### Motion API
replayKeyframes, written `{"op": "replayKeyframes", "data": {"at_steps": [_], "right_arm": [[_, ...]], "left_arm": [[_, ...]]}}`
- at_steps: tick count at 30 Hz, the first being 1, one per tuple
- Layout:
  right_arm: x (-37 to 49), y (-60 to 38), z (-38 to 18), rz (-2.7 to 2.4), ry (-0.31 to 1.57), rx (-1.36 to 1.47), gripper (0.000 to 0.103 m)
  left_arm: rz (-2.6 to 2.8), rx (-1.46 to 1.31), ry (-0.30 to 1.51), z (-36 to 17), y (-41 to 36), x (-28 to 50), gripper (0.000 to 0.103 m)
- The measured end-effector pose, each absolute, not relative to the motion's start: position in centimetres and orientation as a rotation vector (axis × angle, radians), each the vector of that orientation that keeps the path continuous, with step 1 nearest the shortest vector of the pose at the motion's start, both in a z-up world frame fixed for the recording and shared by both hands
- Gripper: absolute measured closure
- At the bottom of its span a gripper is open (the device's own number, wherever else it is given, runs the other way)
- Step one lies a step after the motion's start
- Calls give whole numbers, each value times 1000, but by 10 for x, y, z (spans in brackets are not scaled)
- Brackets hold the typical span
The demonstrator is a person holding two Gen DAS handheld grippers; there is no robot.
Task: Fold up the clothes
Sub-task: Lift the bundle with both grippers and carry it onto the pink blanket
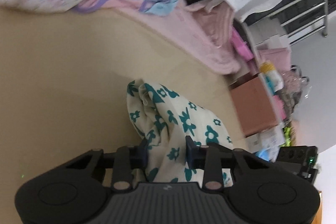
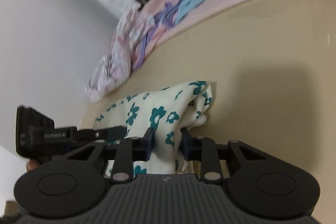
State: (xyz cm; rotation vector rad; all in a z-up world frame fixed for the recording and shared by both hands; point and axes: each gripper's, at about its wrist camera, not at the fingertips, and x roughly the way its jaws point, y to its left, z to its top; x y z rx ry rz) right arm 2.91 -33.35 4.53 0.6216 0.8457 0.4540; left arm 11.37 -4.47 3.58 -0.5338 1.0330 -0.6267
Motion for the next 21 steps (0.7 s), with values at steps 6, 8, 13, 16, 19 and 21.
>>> {"op": "replayKeyframes", "data": {"at_steps": [6, 8, 13, 16, 19, 21], "right_arm": [[69, -379, 79, 418, 747, 615, 80], [93, -397, 94, 401, 719, 608, 80], [165, -441, 127, 330, 659, 575, 80], [220, -463, 131, 271, 656, 553, 80], [268, -474, 124, 216, 671, 518, 80], [295, -478, 115, 187, 677, 504, 80]], "left_arm": [[-669, -555, 956, 68, -94, 166, 73], [-682, -563, 930, 83, -114, 193, 73], [-691, -581, 894, 107, -164, 275, 73], [-675, -583, 880, 102, -191, 322, 73], [-651, -581, 875, 87, -213, 360, 73], [-626, -590, 881, 71, -224, 382, 73]]}}
